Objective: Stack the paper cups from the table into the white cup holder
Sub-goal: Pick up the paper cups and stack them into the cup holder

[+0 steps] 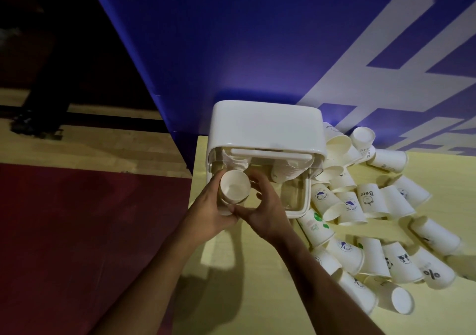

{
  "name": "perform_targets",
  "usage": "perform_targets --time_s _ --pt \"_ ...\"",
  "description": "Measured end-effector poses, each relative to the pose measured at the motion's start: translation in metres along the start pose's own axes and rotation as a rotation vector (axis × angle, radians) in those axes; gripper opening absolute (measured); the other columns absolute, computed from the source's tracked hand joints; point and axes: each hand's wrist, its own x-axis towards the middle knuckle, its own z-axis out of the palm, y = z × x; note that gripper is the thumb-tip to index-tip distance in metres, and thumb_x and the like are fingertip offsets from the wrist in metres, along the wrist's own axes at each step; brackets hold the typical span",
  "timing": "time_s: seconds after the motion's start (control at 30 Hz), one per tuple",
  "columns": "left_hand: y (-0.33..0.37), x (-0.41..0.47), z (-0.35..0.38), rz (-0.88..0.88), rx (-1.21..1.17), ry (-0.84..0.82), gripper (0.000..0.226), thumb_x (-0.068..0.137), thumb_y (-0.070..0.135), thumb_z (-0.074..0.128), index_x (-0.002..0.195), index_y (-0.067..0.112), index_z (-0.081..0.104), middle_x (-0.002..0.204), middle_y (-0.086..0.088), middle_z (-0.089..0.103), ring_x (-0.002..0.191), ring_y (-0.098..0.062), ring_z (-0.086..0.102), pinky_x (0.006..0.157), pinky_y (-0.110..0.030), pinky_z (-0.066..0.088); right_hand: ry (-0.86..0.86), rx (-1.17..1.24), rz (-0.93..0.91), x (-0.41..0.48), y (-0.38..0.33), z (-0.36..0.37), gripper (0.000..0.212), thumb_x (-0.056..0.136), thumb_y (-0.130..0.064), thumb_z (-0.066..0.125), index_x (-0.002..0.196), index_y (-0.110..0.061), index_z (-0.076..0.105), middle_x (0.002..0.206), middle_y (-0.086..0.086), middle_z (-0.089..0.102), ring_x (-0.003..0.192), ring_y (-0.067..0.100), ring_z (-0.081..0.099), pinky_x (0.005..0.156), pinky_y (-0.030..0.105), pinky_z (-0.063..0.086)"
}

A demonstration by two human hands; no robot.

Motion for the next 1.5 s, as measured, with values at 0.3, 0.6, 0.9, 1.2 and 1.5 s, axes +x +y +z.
perform_targets --time_s 0.3,0.6,0.9,1.2,1.5 --pt "-0.003 0.002 0.008 -0.058 0.063 -0.018 0.081 0.079 0.041 0.084 0.145 0.048 0.038 0.132 0.02 0.056 0.11 0.003 0.061 0.084 -0.011 0.049 -0.03 -0.106 0.015 0.003 0.013 0.009 0.063 0.092 -0.037 0.073 0.148 -0.023 0.049 0.144 -0.006 0.056 0.128 0.011 0.053 0.106 0.039 0.048" --pt "0.009 -0.007 0.005 0.02 0.191 0.023 0.093 0.079 0.018 0.084 0.154 0.039 0.032 0.144 0.012 0.051 0.117 -0.008 0.061 0.091 -0.023 0.054 -0.035 -0.136 0.028 -0.012 0.005 -0.008 0.066 0.1 -0.042 0.06 0.159 -0.029 0.032 0.157 -0.003 0.045 0.137 0.014 0.047 0.112 0.034 0.043" --pt "0.122 -0.011 0.119 0.336 0.318 0.047 0.05 0.089 0.028 0.069 0.136 0.017 0.057 0.137 0.001 0.06 0.126 -0.017 0.056 0.099 -0.024 0.043 0.364 -0.113 0.219 -0.112 0.035 -0.166 0.028 0.098 -0.034 0.065 0.124 -0.024 0.071 0.122 -0.009 0.071 0.104 0.004 0.067 0.092 0.03 0.056" --pt "0.232 0.046 0.329 0.489 0.56 -0.389 0.061 0.092 0.037 0.066 0.147 0.024 0.044 0.152 0.008 0.043 0.134 -0.016 0.047 0.101 -0.033 0.048 0.602 -0.012 0.396 -0.207 0.129 -0.333 0.02 0.099 -0.017 0.063 0.114 -0.02 0.075 0.107 -0.018 0.072 0.091 -0.007 0.068 0.077 0.013 0.053" --pt "0.25 0.106 0.521 0.5 1.095 -0.701 0.081 0.085 0.04 0.067 0.154 0.019 0.032 0.154 -0.003 0.04 0.14 -0.025 0.038 0.111 -0.04 0.037 0.671 0.026 0.471 -0.253 0.23 -0.44 0.021 0.099 -0.022 0.064 0.118 -0.022 0.071 0.113 -0.015 0.07 0.093 -0.007 0.064 0.072 0.008 0.049"
